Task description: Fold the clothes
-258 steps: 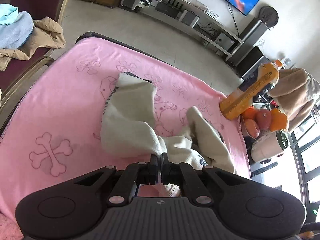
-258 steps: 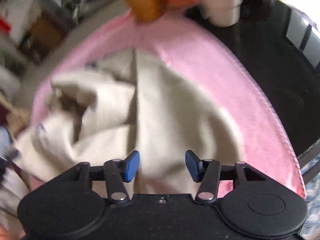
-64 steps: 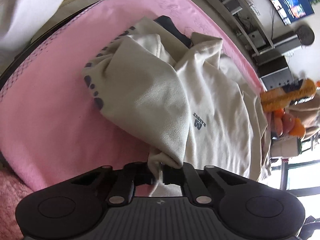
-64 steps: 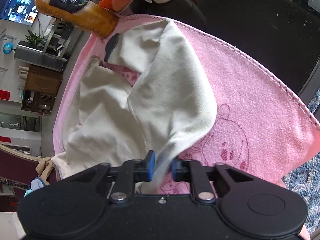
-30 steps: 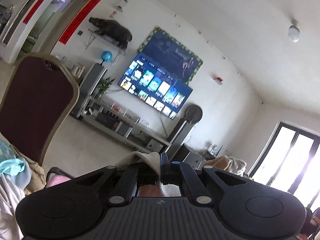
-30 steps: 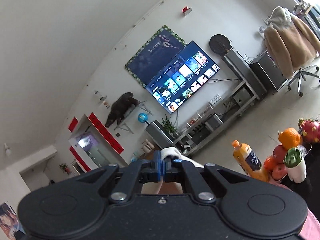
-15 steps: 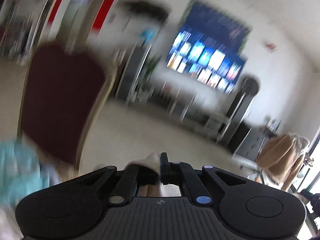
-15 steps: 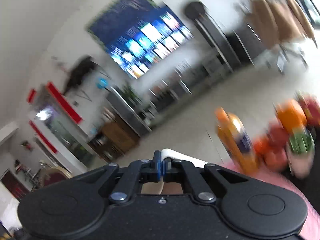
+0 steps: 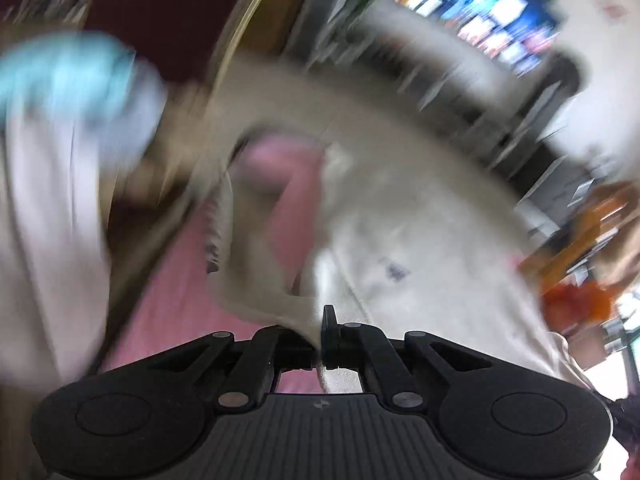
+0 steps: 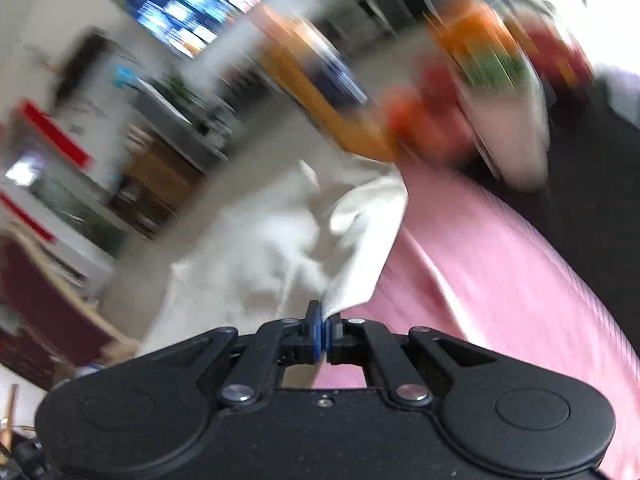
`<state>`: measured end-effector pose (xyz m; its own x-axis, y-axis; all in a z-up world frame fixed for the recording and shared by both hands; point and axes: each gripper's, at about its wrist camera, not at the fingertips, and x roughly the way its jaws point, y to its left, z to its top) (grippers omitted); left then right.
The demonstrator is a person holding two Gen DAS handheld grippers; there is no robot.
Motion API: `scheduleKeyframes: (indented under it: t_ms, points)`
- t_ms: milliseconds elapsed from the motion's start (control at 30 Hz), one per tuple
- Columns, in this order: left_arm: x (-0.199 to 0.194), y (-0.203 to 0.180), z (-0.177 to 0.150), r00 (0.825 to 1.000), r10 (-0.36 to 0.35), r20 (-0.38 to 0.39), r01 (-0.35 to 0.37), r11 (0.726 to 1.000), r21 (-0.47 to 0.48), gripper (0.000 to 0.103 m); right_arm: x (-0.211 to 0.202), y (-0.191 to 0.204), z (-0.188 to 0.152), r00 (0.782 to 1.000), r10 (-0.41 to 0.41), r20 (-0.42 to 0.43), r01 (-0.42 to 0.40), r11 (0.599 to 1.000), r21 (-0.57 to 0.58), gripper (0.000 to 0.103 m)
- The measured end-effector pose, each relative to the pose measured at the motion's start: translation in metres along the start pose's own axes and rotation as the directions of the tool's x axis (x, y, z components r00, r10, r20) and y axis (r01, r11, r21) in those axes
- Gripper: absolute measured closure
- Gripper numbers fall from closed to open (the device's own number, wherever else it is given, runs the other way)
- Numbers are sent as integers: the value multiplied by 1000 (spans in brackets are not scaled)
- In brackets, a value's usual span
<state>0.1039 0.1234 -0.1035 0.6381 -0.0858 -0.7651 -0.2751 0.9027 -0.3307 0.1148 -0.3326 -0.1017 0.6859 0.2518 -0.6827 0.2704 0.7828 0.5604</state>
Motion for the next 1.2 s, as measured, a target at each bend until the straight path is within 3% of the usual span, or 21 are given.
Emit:
scheduleKeyframes:
  t_ms: [133,333,633,767,900,1000,1067,1200]
  points:
    - [40,16,-34,990,93,-109,-98,994,-38,103,40,-36,-45,987,-88,-131,100,992,81,101]
    - [10,11,-29,996,81,-48,-82,996,-26,103,30,-29,-56,984,-117,-131,123,992,40,101]
    - [-25,-1,-33,1000,-7,9,8,1000,-5,103,-20,-14,-45,991,-95,-93,93,995,-17,101]
    - [-20,-2,-37,999,34,-18,-34,999,18,103,-26,-21,-52,988,-117,-98,117,993,-14,101]
    - [7,2,-52,985,142,-100,-137,989,61,96,-8,-33,-64,980,-144,-135,143,990,-15,100]
    - [8,11,-63,974,177,-139,-168,983,68,91,-5,-42,-70,976,-155,-150,156,988,-1,82]
    - [-5,15,-69,978,167,-126,-157,984,81,85,-14,-44,-71,981,-129,-145,132,991,11,70]
    - [-29,22,-86,986,115,-117,-101,988,113,79,-34,-39,-75,986,-113,-120,111,994,-22,66]
